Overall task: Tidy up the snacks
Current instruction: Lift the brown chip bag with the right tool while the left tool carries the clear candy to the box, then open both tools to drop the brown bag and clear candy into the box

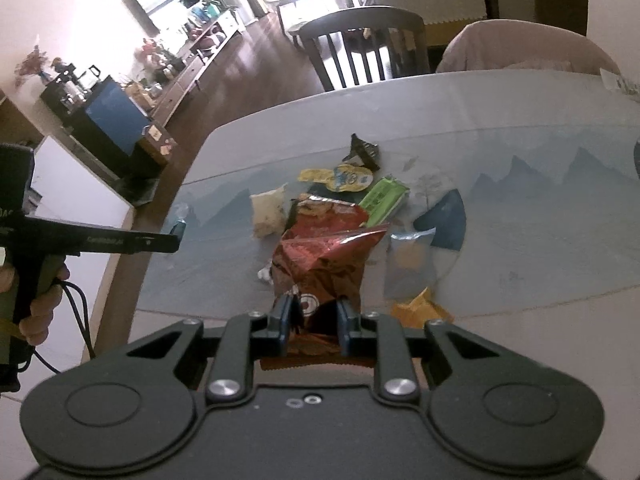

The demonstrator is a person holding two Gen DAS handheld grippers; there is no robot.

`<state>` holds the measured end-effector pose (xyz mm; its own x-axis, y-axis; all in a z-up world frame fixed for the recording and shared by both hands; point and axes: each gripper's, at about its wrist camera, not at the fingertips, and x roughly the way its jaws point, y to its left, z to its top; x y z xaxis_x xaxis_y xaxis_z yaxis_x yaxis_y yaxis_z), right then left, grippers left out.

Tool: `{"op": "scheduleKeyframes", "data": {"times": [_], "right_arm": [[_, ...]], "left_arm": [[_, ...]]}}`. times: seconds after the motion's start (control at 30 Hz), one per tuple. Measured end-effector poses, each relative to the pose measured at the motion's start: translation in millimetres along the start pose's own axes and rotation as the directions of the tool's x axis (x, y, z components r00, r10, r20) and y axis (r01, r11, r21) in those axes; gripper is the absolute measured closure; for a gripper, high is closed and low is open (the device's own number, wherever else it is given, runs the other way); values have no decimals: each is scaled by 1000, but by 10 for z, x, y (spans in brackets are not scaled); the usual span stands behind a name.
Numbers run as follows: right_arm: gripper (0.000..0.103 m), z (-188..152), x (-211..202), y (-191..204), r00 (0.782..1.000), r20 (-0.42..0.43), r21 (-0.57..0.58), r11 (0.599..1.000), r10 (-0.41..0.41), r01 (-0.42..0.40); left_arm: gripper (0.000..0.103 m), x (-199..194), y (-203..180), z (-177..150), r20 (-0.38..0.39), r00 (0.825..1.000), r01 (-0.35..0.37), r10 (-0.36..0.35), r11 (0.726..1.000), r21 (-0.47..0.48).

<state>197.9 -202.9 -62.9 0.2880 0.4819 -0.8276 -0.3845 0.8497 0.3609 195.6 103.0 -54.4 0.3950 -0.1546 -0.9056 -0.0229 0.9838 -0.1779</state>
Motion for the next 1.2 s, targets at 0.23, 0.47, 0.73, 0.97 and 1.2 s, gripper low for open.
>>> {"op": "scheduleKeyframes", "data": {"times": [0.23,0.47,0.73,0.97,1.2], "right_arm": [[81,-325,-134,68,1000,-18,-6,1000,15,-15],[81,-655,-141,107,999,-44,10,1000,8,-7],[81,-1018,60,145,996,-89,20,1000,-20,21],[81,-1283,289,165,988,-135,8,997,-69,71],[80,-1453,421,108,981,-158,13,994,-109,112]], "left_arm": [[92,-220,-234,-397,-6,1000,9,-9,1000,22],[92,-235,-426,-800,-51,998,24,-22,999,42],[92,83,-589,-1298,-143,989,33,-24,998,57],[92,361,-630,-1525,-206,978,23,-11,998,59],[92,464,-648,-1666,-227,974,16,-1,998,64]]}}
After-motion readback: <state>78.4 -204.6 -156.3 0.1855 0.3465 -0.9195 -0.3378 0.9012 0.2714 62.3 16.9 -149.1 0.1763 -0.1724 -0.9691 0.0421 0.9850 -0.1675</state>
